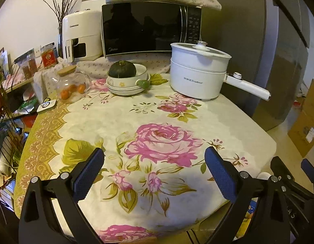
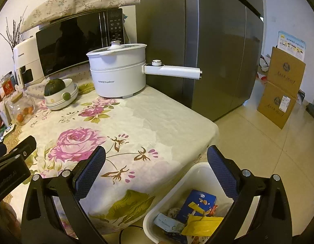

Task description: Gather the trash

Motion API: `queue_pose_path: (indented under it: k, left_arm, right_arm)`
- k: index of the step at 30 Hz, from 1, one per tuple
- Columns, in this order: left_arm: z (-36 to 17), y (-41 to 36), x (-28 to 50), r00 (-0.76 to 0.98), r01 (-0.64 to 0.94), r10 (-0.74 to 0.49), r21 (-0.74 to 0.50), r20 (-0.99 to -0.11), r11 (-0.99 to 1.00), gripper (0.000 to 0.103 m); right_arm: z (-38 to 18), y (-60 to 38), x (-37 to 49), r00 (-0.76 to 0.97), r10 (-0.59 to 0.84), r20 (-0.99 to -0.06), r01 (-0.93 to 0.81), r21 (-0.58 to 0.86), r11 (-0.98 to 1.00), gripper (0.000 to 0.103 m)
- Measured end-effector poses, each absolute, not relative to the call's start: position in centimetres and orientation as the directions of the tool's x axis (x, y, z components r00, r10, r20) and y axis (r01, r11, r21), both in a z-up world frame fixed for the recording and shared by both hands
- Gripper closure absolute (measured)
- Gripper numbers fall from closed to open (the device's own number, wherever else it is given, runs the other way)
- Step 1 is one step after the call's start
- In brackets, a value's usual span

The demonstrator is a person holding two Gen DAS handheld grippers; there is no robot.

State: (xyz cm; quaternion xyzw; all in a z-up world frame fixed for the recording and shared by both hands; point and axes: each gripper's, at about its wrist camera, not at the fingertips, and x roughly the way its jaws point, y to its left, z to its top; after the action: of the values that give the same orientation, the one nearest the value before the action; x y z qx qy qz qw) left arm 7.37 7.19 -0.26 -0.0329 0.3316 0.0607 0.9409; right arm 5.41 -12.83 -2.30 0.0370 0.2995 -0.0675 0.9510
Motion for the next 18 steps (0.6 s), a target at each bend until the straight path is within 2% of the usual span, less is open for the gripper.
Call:
queue_pose_path:
  k: [18]
  left_arm:
    - [-0.58,6.18,7.31,0.761,-0.127,0.089,-0.013,-0.643,0.992,0.007]
  right_arm:
    - [-2.49,-13.25,5.02,0.811,-0.116,-0.574,0.16,0.026,0.987,0.007]
